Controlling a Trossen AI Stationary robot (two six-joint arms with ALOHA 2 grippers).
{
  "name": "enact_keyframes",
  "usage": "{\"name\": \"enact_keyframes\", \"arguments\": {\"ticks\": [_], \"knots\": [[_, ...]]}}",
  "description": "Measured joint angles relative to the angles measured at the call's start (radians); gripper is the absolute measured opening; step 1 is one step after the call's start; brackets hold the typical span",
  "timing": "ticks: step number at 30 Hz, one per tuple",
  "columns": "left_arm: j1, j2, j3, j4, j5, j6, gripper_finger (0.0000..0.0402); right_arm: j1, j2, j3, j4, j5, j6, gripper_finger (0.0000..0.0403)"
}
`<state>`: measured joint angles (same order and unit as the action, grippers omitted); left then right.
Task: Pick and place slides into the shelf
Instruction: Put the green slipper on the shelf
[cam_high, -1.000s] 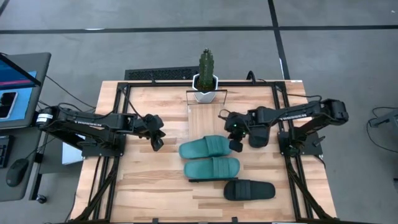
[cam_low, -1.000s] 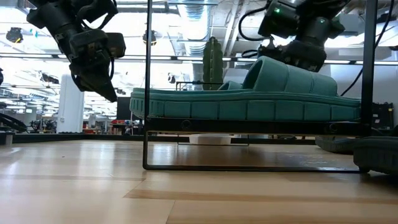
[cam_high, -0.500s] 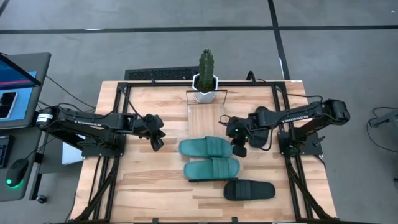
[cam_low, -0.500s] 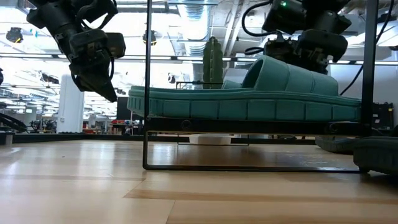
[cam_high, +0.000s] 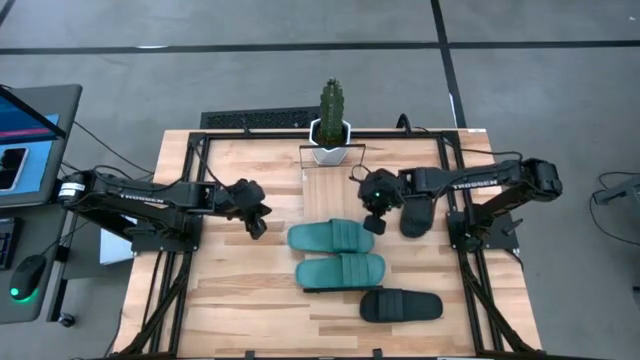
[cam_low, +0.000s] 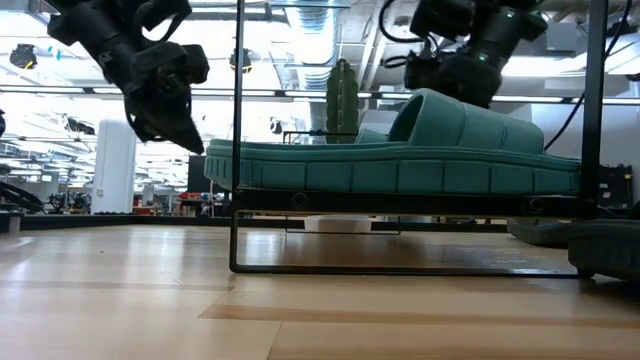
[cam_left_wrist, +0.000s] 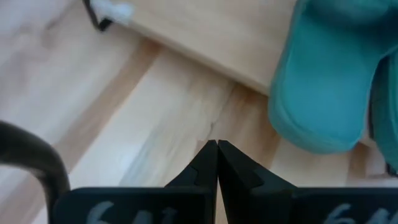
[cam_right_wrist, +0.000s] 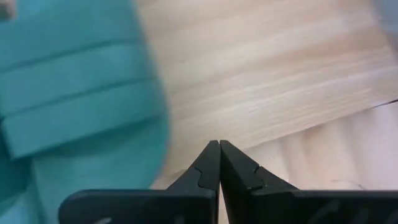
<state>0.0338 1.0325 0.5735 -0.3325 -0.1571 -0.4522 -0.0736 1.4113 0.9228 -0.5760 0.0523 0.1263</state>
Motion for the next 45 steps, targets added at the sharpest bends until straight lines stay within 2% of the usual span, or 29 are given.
{"name": "enact_keyframes", "arguments": {"ticks": [3,7,12,19,26,29,35,45], "knots": [[0.001,0.021,0.000,0.048,0.010,0.029,0.0000,-0.021,0.000,0.029,-0.017,0.041,-0.020,0.0000],[0.004,0.100,0.001,0.127,0.116,0.054,0.0000,-0.046,0.000,0.068,-0.065,0.070,-0.052,0.0000],[0.013,0.197,0.000,0.209,0.188,0.054,0.0000,-0.062,0.000,0.113,-0.125,0.085,-0.091,0.0000],[0.037,0.214,0.000,0.289,0.268,0.102,0.0000,-0.061,0.000,0.151,-0.160,0.085,-0.112,0.0000],[0.037,0.213,0.000,0.290,0.326,0.118,0.0000,-0.059,0.000,0.161,-0.179,0.085,-0.119,0.0000],[0.037,0.213,0.000,0.284,0.327,0.127,0.0000,-0.057,0.000,0.161,-0.179,0.084,-0.119,0.0000],[0.038,0.213,0.000,0.252,0.210,0.128,0.0000,-0.057,0.000,0.161,-0.181,0.084,-0.119,0.0000],[0.035,0.213,0.000,0.252,0.224,0.135,0.0000,-0.057,0.000,0.161,-0.186,0.081,-0.119,0.0000]]}}
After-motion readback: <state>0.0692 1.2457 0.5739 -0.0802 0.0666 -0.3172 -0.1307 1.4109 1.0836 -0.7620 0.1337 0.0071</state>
